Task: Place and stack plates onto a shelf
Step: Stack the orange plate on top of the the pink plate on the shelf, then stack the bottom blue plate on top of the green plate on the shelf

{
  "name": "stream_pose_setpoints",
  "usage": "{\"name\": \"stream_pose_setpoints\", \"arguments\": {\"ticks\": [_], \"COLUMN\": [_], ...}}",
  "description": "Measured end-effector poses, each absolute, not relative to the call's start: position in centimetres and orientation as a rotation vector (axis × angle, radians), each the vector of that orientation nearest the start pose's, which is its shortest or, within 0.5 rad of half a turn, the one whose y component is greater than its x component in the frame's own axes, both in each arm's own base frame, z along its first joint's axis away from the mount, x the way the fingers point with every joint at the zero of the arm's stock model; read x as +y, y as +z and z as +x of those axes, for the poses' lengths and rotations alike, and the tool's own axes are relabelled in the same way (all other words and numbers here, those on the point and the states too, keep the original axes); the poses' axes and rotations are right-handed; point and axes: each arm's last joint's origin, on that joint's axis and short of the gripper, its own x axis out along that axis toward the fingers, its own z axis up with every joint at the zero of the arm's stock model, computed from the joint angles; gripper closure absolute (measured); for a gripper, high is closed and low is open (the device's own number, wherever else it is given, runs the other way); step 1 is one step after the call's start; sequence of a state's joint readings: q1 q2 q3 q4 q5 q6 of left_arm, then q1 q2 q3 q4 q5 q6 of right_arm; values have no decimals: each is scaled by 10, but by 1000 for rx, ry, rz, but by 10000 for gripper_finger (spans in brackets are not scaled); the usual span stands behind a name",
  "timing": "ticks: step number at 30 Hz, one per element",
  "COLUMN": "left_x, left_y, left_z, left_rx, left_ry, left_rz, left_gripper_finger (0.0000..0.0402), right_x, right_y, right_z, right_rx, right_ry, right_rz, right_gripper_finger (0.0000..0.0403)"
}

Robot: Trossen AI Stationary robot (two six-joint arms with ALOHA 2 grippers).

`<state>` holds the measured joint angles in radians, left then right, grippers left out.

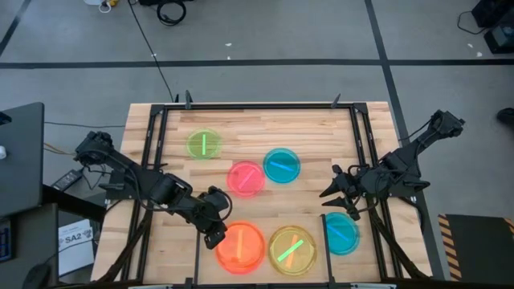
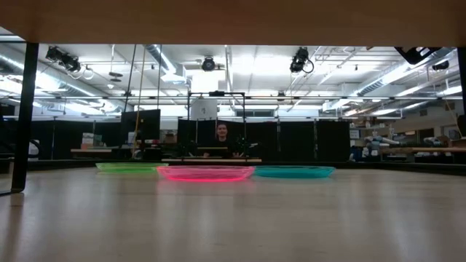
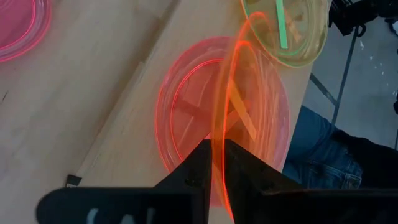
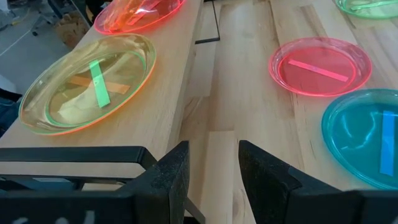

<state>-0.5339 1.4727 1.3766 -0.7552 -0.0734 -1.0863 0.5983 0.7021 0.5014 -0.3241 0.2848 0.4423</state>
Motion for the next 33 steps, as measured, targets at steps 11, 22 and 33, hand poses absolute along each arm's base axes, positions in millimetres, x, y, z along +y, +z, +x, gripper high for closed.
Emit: {"name": "stream_pose_setpoints", "arguments": {"ticks": [11, 22, 33], "left_x": [-153, -151, -137], "left_y": [327, 327, 329], "left_z": [263, 263, 268], "left_rx": [975, 948, 876], "left_ry": [76, 97, 129], "left_rz": [-733, -656, -498], "left_gripper_finger": [321, 268, 267], "right_x": [80, 80, 80], "right_y": [236, 236, 236], "right_z": [131, 131, 131], "right_rx": [532, 532, 532], "right_ry": [195, 195, 195], "right_rz": [206, 206, 206], "right_gripper_finger": [259, 259, 259]}}
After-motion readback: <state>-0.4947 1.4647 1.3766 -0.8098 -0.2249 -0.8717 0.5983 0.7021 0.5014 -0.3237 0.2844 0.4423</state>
